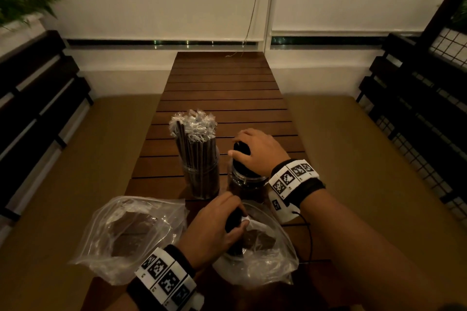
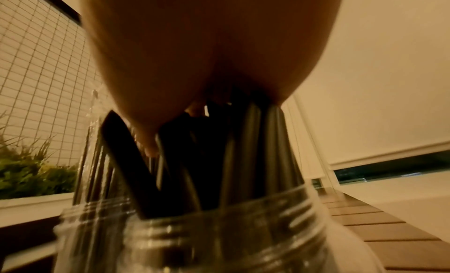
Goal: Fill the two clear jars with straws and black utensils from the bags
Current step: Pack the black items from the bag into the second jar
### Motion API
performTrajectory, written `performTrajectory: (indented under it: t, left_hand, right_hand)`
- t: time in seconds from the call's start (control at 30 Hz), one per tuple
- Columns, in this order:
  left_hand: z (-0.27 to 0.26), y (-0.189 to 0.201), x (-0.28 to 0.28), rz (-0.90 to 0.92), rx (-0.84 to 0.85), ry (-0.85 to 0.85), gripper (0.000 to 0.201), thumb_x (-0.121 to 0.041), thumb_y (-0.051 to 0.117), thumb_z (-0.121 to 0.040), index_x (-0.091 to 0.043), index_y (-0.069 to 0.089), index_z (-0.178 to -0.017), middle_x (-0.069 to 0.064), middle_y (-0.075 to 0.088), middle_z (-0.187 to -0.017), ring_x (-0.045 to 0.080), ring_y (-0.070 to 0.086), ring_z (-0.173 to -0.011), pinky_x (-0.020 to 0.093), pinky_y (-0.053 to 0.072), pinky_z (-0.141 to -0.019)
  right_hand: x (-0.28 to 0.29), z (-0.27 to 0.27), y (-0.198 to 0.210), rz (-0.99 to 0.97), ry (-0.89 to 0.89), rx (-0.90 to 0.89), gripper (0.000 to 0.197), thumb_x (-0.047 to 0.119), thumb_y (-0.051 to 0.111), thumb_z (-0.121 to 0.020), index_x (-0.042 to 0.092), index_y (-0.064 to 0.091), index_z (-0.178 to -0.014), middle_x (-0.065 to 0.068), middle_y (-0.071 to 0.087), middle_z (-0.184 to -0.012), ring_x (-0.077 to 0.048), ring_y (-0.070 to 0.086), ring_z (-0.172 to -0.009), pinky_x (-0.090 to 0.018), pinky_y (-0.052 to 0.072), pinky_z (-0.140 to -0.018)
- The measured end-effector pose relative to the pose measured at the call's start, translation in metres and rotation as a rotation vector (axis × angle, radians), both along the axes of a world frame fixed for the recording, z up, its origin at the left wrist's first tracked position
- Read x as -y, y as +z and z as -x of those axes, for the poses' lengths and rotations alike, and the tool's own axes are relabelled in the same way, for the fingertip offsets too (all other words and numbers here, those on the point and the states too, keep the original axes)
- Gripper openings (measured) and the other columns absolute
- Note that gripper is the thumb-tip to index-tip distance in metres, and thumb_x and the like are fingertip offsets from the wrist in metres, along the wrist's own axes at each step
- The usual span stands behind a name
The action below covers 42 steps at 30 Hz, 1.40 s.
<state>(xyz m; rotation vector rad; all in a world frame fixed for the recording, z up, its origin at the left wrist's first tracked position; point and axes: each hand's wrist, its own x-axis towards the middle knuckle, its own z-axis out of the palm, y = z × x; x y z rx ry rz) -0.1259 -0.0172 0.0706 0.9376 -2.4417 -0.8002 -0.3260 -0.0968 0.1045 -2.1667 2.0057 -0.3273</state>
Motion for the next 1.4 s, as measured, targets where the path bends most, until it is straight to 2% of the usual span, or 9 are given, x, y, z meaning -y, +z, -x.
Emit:
performTrajectory:
  t: [0.1,0.2,0.3,0.4,0.57,0.9,1.0,1.17,1.4]
  left_hand:
    - [-0.002,-0.002,0.001,0.001,-0.026,0.006,0.014,-0.037,0.062,-0.088,-0.030,0.056,-0.098,-0.023,0.046,-0.098,-0.006,0.048,-0.095,0.007,0.041,-0.074]
    - [-0.002,-0.003,0.004,0.003,-0.071,0.023,0.015,-0.038,0.062,-0.087,-0.027,0.057,-0.097,-0.019,0.050,-0.097,-0.003,0.050,-0.093,0.012,0.045,-0.077]
    - [-0.002,-0.004,0.005,-0.006,-0.118,0.052,0.014,-0.035,0.064,-0.086,-0.028,0.057,-0.097,-0.019,0.050,-0.099,-0.003,0.051,-0.095,0.012,0.044,-0.080]
    - [-0.001,-0.004,0.004,-0.008,-0.170,0.090,0.018,-0.029,0.067,-0.085,-0.026,0.057,-0.099,-0.019,0.045,-0.106,-0.004,0.049,-0.101,0.007,0.041,-0.084]
    - [0.008,-0.004,-0.007,-0.075,-0.319,0.100,0.053,-0.027,0.074,-0.077,-0.026,0.045,-0.122,-0.012,0.039,-0.121,-0.007,0.044,-0.112,0.003,0.037,-0.093]
    - [0.020,-0.013,-0.020,-0.384,-0.516,0.104,0.056,-0.053,0.057,-0.079,-0.043,0.035,-0.130,-0.007,0.045,-0.132,0.006,0.050,-0.122,0.032,0.048,-0.099]
    - [0.019,-0.013,-0.020,-0.554,-0.681,0.059,0.048,-0.049,0.043,-0.083,-0.036,0.044,-0.129,-0.010,0.052,-0.130,0.007,0.052,-0.123,0.022,0.048,-0.096]
    - [0.013,-0.014,-0.005,-0.791,-0.828,0.059,0.048,-0.043,0.039,-0.088,-0.031,0.044,-0.134,-0.001,0.049,-0.144,0.018,0.042,-0.136,0.052,0.029,-0.114]
    - [0.019,-0.004,0.015,-0.676,-0.596,0.033,0.049,-0.034,0.037,-0.091,-0.032,0.034,-0.140,-0.012,0.045,-0.144,0.002,0.043,-0.133,0.025,0.041,-0.108]
  right_hand:
    - [-0.012,0.004,0.012,0.129,-0.022,0.141,0.048,0.053,0.051,-0.097,0.026,0.056,-0.136,0.005,0.045,-0.151,-0.016,0.037,-0.142,-0.045,0.022,-0.119]
    - [-0.049,0.004,0.021,0.373,-0.117,0.417,0.022,0.024,0.058,-0.097,0.021,0.065,-0.118,0.004,0.061,-0.129,-0.005,0.051,-0.120,-0.026,0.039,-0.105]
    - [-0.099,-0.003,0.009,0.123,-0.144,0.572,0.026,0.004,0.056,-0.094,0.021,0.067,-0.111,0.006,0.065,-0.111,0.000,0.059,-0.100,-0.019,0.049,-0.089]
    - [-0.131,-0.015,-0.024,-0.205,-0.023,0.568,0.054,0.019,0.069,-0.087,0.030,0.052,-0.138,0.013,0.058,-0.133,-0.001,0.055,-0.121,-0.022,0.048,-0.103]
    - [-0.141,-0.037,-0.054,-0.192,0.033,0.788,0.093,0.031,0.086,-0.070,0.043,0.034,-0.147,0.024,0.052,-0.138,0.006,0.051,-0.126,-0.021,0.048,-0.104]
    - [-0.139,-0.053,-0.073,-0.029,-0.064,0.980,0.092,0.017,0.076,-0.072,0.042,0.031,-0.148,0.013,0.060,-0.134,-0.005,0.058,-0.124,-0.035,0.053,-0.101]
    - [-0.137,-0.056,-0.078,0.040,-0.113,1.057,0.085,0.012,0.080,-0.078,0.035,0.037,-0.148,0.010,0.062,-0.133,-0.010,0.060,-0.124,-0.039,0.052,-0.103]
    - [-0.133,-0.051,-0.082,0.096,-0.207,1.126,0.067,0.011,0.082,-0.078,0.028,0.052,-0.135,0.014,0.064,-0.127,-0.006,0.060,-0.122,-0.032,0.050,-0.105]
    - [-0.131,-0.045,-0.075,0.118,-0.300,1.226,0.040,0.002,0.078,-0.081,0.021,0.063,-0.114,0.009,0.073,-0.108,-0.010,0.070,-0.104,-0.029,0.054,-0.093]
